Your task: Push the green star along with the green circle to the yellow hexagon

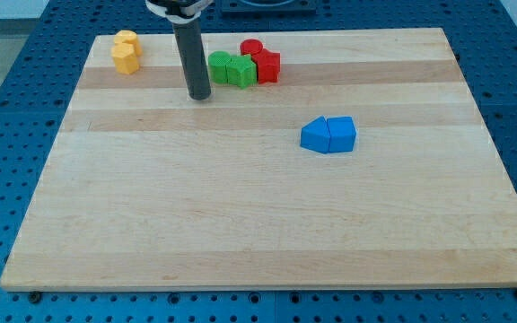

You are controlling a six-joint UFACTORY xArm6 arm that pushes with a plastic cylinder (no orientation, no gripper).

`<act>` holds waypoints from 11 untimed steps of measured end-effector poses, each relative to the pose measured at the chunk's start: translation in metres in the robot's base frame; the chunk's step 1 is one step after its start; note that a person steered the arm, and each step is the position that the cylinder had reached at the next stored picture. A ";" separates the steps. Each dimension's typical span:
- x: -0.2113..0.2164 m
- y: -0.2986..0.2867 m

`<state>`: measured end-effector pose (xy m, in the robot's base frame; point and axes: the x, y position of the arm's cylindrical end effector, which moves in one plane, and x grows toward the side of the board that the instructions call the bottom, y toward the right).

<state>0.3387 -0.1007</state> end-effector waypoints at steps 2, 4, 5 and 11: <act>0.001 0.001; 0.001 0.050; -0.001 0.072; -0.080 0.033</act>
